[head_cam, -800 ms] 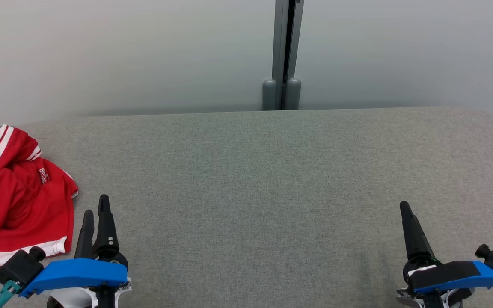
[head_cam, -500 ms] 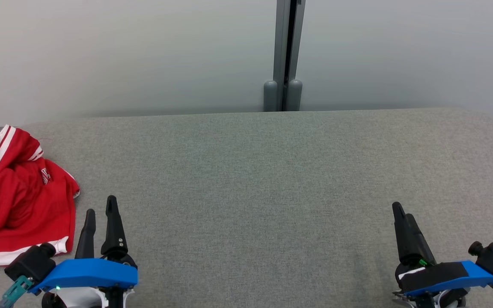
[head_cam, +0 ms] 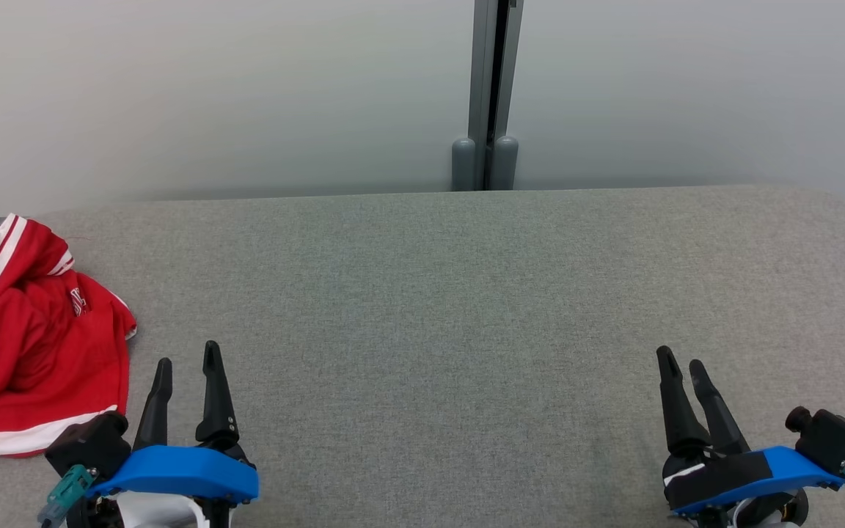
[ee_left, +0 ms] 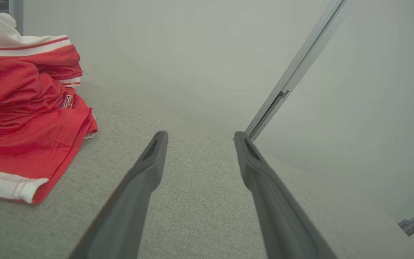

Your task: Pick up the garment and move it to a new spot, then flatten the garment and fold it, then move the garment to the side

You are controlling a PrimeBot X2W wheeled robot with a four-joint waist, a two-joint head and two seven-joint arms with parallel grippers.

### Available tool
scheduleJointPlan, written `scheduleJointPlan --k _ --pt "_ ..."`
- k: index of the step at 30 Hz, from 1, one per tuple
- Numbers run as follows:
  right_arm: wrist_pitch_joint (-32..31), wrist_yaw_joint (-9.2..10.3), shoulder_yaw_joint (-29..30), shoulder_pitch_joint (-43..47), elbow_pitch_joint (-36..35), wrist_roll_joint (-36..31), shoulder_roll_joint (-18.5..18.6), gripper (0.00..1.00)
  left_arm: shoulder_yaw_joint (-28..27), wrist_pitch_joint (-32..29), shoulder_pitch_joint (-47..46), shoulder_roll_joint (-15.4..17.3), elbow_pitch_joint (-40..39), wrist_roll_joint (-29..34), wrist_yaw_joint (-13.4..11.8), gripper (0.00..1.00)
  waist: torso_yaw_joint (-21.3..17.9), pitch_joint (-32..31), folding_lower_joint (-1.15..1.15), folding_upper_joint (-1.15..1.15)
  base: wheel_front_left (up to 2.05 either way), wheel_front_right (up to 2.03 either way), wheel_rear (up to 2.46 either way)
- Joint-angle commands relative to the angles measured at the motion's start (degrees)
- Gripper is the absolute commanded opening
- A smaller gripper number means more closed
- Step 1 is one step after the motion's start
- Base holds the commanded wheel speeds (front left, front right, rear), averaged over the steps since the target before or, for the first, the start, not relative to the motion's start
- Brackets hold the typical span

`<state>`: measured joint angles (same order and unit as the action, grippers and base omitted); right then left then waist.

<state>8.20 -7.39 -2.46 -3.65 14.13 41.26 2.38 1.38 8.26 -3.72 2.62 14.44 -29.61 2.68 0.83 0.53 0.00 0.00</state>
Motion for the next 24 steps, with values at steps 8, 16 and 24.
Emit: scheduleJointPlan --k 8,16,24 --pt "1.59 -0.11 -0.59 -1.21 -0.11 -6.24 0.5 1.0 1.14 1.53 -1.53 0.5 1.26 6.05 -0.93 1.0 0.15 0.2 0.0 0.0 0.0 0.0 0.0" --pt "2.63 -0.12 -0.97 -1.38 -0.11 -11.33 0.54 1.0 1.92 2.64 -1.99 0.76 2.89 10.76 -2.02 1.0 0.65 0.45 0.0 0.0 0.0 0.0 0.0" --pt "3.69 -0.13 -1.07 -1.55 0.71 -17.51 0.59 1.0 2.34 3.6 -2.01 1.03 3.2 14.68 -2.64 1.0 0.84 0.32 0.0 0.0 0.0 0.0 0.0"
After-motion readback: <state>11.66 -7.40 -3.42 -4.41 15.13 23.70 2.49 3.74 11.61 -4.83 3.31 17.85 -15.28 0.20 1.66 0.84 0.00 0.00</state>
